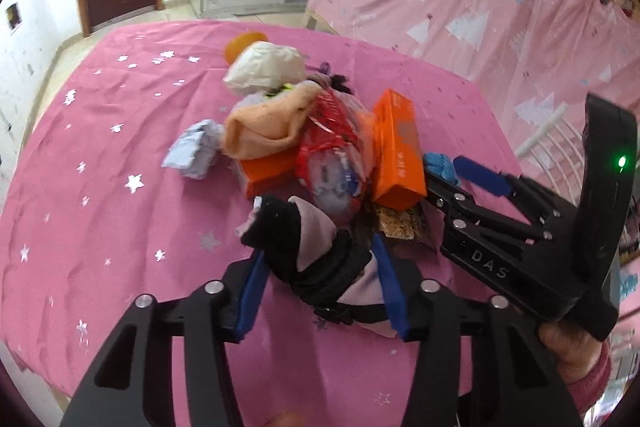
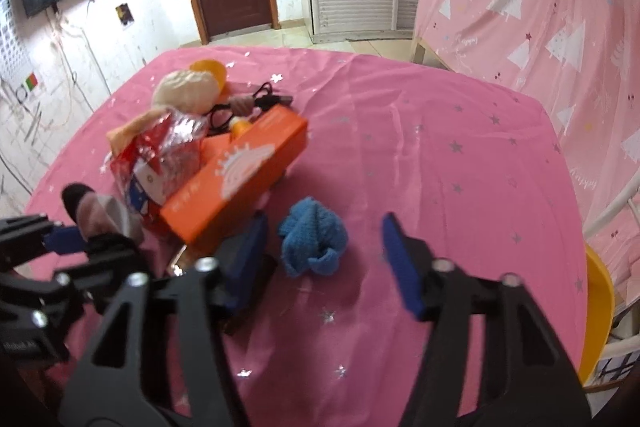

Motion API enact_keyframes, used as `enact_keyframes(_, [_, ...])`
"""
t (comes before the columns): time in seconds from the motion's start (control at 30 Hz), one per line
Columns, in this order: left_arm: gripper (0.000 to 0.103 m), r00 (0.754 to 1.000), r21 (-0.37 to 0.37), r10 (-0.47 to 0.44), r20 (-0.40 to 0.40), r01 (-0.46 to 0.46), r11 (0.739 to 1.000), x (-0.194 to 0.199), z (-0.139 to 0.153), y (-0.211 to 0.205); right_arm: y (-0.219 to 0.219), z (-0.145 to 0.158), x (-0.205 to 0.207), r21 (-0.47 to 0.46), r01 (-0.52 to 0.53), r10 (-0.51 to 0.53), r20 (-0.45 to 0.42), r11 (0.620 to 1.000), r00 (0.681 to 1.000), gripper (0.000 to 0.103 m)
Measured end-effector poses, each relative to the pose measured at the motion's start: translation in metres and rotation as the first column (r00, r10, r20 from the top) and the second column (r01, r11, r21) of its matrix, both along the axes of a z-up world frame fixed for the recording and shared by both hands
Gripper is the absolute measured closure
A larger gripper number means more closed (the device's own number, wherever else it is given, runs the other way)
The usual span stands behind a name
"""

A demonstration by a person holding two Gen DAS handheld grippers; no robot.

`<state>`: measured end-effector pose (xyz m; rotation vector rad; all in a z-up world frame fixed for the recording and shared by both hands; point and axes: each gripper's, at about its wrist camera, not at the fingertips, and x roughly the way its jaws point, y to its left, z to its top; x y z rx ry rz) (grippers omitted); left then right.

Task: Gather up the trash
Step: 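Grasp the black-and-pink cloth with the left gripper while the right grasps the blue ball, then carry both items to the yellow bucket and open both grippers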

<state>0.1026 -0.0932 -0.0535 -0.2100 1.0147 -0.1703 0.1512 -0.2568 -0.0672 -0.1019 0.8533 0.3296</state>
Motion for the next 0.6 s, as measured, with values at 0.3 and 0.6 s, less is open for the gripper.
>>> enact_keyframes(0.3, [0.063,0.996,-0.011,0.065,0.055,-0.064,0.998,-0.016,0.022,0.020,-0.007,0.007,-0.011,-0.003,0.017,-0.016,0.064,1.000,0.998,0.075])
enact_keyframes(0.6, [0.063,0.987,0.041,0.051,0.153,-0.058,0.997,-0.026,0.060,0.006,-0.041,0.025,-0.018,0.017,0.079,-0.081,0.114,0.997,0.990,0.075])
